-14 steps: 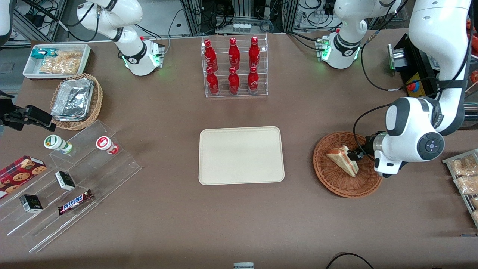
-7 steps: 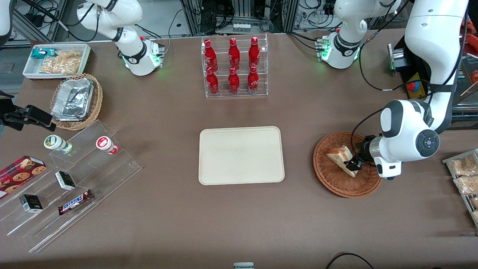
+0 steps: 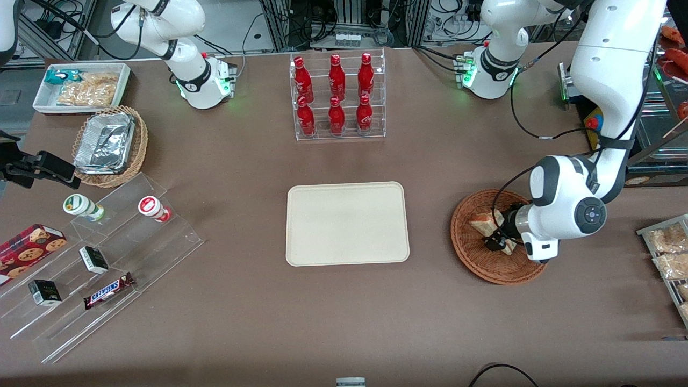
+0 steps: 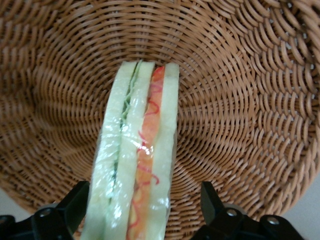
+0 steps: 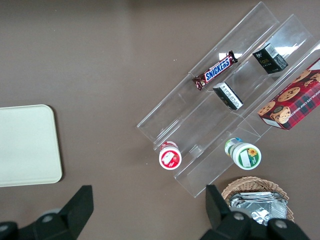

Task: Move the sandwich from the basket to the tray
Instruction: 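Close the left gripper on the wrapped sandwich and lift it, then carry the sandwich over the beige tray and lower it onto the tray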

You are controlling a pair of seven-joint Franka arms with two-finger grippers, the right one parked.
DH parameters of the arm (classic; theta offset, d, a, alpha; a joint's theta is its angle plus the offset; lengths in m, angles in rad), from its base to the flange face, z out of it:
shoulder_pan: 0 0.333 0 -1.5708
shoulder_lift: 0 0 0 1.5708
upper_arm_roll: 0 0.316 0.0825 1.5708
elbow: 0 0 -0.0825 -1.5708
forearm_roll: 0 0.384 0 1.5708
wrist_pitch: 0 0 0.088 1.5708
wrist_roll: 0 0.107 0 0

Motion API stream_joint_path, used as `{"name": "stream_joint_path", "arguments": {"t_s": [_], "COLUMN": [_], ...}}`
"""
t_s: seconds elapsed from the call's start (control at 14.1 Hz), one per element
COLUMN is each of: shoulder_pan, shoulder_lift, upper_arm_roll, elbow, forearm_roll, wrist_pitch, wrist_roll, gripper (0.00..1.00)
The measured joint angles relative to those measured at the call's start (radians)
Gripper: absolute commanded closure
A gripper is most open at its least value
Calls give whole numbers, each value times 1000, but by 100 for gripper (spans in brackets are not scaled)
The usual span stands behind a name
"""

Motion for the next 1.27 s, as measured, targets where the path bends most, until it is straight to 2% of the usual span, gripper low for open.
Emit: {"name": "stream_joint_path", "arguments": {"t_s": [0.07,0.14,0.28,0.57,0.78,1.06,1.27], "shoulder_pan": [0,0,1,-22,-94,-326,-475], "shoulder_lift": [6,7,5,-19,-77,-91,-3], "upper_arm_roll": [0,0,0,-5,-11,-17,-17], "elbow": [-1,-1,-1,7,33,146,251], "forearm_roll": [0,0,0,2,2,33,45], "wrist_pitch": [6,6,5,-2,-31,-57,-57], "wrist_roll": [0,-1,2,60,155,163,157], "gripper": [72,85,89,91,90,90,88]}}
